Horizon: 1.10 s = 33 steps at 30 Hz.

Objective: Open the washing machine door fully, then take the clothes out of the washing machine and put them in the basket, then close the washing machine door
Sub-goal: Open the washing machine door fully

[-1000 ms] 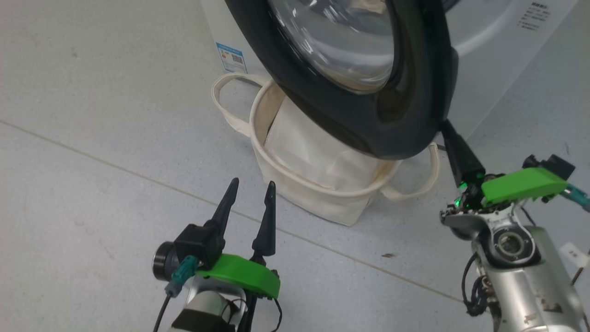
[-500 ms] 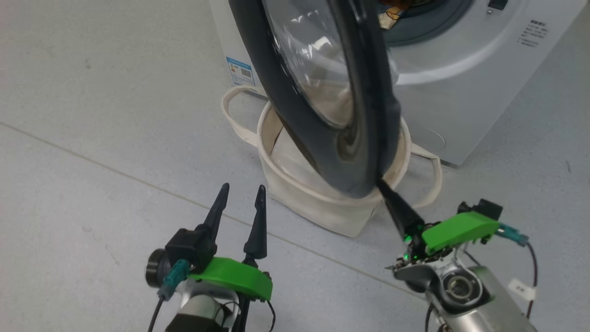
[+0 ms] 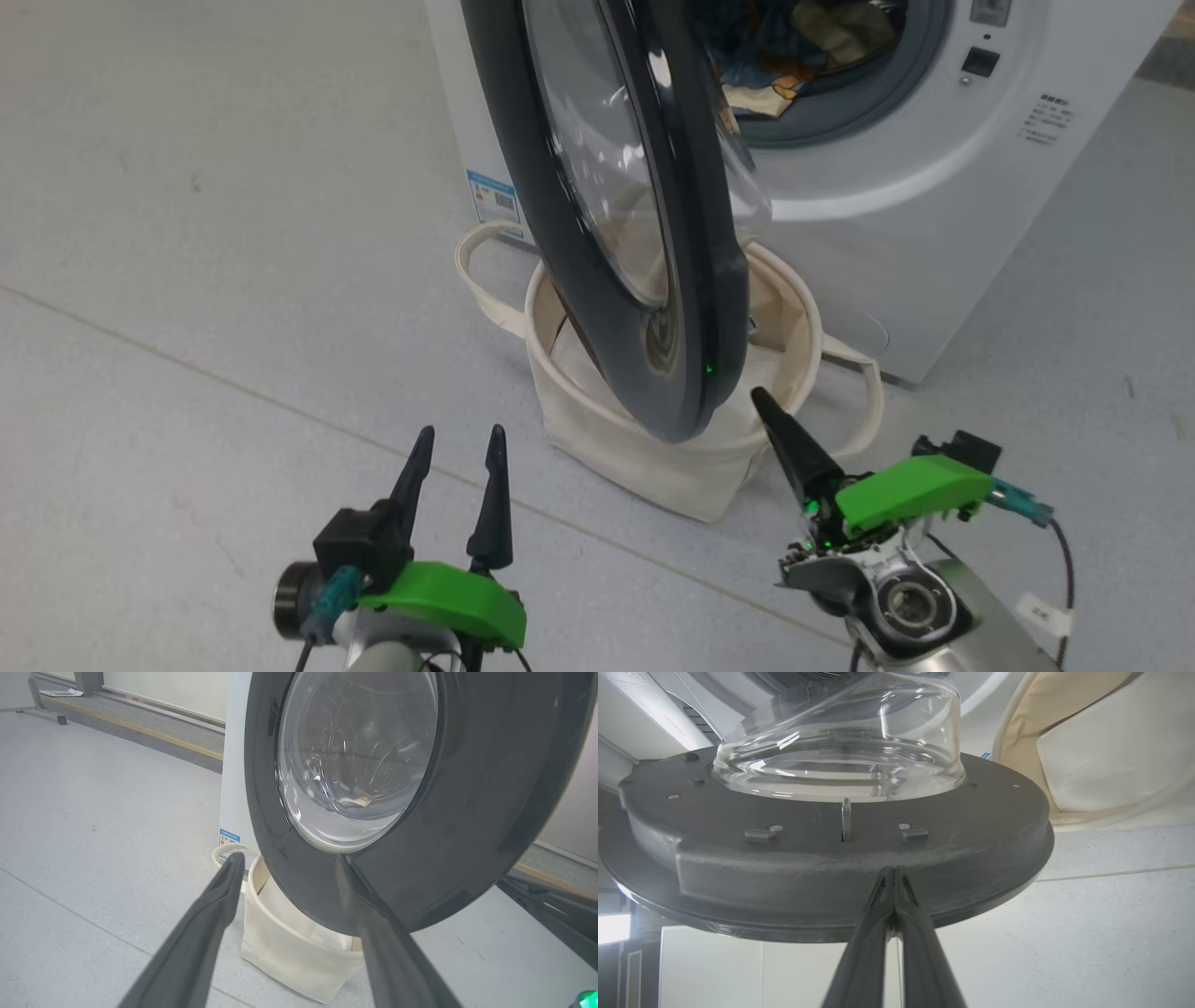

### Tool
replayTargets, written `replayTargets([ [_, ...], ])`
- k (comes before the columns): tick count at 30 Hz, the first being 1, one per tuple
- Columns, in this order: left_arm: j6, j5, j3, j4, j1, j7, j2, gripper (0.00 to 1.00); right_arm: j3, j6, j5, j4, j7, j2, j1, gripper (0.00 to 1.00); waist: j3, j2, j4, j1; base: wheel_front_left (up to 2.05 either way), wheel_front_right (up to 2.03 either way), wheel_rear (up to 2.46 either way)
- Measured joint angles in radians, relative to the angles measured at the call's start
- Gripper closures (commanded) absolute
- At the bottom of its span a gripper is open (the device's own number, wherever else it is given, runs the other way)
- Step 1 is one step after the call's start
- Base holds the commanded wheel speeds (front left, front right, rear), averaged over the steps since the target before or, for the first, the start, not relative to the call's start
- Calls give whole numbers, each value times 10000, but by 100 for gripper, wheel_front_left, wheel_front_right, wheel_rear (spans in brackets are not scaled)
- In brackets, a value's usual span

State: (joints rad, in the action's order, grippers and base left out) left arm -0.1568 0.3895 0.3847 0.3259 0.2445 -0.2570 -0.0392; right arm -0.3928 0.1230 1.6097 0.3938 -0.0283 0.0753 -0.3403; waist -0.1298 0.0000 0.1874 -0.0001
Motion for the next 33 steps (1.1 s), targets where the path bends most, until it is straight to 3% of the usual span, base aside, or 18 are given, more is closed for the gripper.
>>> replayTargets([
  [7, 169, -169, -199, 169, -339, 0, -15, 0, 230, 0, -857, -395, 790, 846, 367, 100, 425, 0, -220, 0, 0, 0, 0],
  [11, 253, -184, -278, 207, -466, 0, -21, 0, -54, 0, -3394, -909, 2002, 1770, 394, 100, 647, 0, -420, 0, 0, 0, 0],
  [13, 265, -199, -305, 226, -502, 0, -21, 0, 29, 0, -4192, -1007, 2406, 1906, 420, 100, 793, 0, -504, 0, 0, 0, 0],
  [24, 431, -372, -625, 347, -1007, 0, -36, 0, 1264, 2, -8920, -1482, 2777, 1586, 1753, 100, 1286, 0, -1143, 0, 0, 0, 0],
  [33, 439, -464, -692, 295, -1002, 0, -36, 0, 2878, 2, -11135, -1983, 2778, 654, 2922, 97, 1052, 0, -1317, 0, 0, 0, 0],
])
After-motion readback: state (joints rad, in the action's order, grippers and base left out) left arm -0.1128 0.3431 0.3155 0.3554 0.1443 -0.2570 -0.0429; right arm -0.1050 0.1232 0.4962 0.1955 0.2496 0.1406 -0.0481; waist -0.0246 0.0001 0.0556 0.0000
